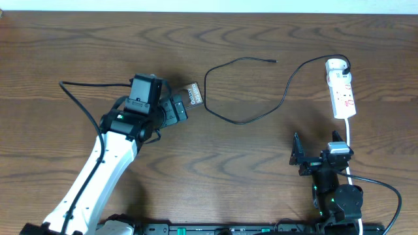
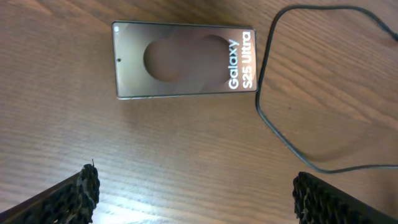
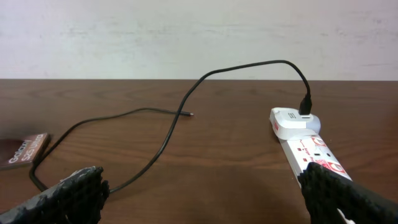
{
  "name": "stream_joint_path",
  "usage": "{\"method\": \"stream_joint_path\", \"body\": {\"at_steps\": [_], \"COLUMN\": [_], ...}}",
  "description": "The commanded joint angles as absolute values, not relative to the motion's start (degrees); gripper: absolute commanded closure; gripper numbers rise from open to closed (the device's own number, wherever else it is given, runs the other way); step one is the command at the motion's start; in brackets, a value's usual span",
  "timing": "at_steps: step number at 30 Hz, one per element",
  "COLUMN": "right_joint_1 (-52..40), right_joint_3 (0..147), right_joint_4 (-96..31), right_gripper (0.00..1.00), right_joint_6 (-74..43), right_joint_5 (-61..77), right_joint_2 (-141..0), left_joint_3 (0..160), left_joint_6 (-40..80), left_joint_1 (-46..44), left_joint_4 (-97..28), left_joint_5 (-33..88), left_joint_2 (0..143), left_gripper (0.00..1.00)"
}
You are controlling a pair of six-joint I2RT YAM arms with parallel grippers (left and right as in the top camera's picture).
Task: Plug charger to phone and switch on socket
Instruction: 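Reach the left gripper forward over the Galaxy phone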
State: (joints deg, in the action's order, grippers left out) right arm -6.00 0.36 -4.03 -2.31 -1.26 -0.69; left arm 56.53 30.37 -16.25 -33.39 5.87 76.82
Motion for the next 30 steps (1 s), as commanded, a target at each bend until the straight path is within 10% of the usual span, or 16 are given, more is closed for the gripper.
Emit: {"method": "stream_joint_path", "body": {"at_steps": [1, 30], "right_joint_1": [-5.67, -5.65], "right_joint_3": [0.32, 0.32], "right_joint_4": [-4.27, -4.27], "right_gripper": [0.01, 0.01], "right_joint_6": [-1.61, -1.61], "right_joint_5": [-1.1, -1.1], "right_joint_2": [-0.38, -0.38], "left_joint_3": [57.87, 87.96], "left_joint_6": [32.05, 80.14], "left_joint_1": [-16.47, -16.29], "left_joint_4": [-32.67, -52.8], "left_joint_5": [6.44, 5.23], "left_joint_2": [77.49, 107.53], "left_gripper": [0.02, 0.02]}}
